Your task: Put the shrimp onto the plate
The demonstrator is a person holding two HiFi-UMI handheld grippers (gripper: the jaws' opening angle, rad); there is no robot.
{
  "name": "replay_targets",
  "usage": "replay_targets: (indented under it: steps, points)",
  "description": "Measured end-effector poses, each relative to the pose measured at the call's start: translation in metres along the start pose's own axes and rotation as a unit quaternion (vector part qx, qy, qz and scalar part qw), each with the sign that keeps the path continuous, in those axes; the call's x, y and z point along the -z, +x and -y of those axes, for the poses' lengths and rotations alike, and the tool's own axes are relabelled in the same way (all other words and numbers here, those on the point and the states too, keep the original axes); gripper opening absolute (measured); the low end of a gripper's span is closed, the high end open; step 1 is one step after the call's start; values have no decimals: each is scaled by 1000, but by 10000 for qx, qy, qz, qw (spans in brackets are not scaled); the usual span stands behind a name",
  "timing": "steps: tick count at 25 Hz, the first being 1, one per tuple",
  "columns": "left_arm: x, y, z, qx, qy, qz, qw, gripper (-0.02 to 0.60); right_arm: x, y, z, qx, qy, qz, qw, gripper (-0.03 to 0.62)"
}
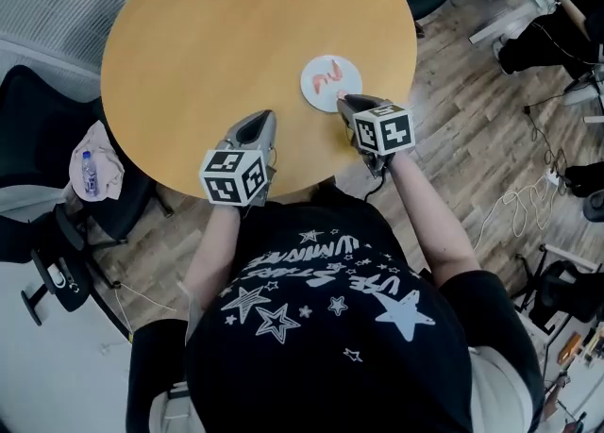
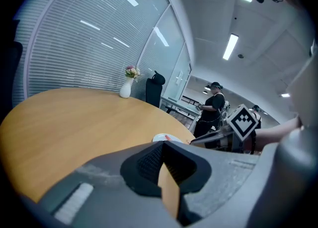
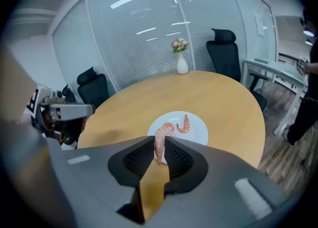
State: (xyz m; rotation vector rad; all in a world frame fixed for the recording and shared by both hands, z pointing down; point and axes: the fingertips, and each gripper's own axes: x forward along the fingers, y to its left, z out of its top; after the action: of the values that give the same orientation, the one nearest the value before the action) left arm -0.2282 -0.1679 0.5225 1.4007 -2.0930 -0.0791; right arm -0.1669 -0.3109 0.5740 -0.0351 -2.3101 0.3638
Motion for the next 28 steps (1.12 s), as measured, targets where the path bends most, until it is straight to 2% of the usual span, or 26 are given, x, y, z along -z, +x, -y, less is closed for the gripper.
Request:
replay_targets:
  steps: [4, 7, 13, 21, 28]
  points:
    - [0, 11, -4, -244, -157, 23, 9996, 2, -2, 18, 8, -111, -725, -375, 9966, 66]
    - [1, 18, -7, -413, -270, 18, 9988, 2, 0, 30, 11, -239, -1296, -680, 9889, 66]
    - [8, 25, -10, -766, -542, 55, 9956, 2, 9, 47, 17, -512, -1929, -1108, 9736, 66]
    - [16, 35, -7, -978, -687, 54, 9928, 2, 15, 59, 25, -770, -2230, -1381, 9619, 66]
    - [23, 42, 0, -1121, -768, 13, 9907, 2, 18, 61, 28, -790, -2419, -1457, 9560, 66]
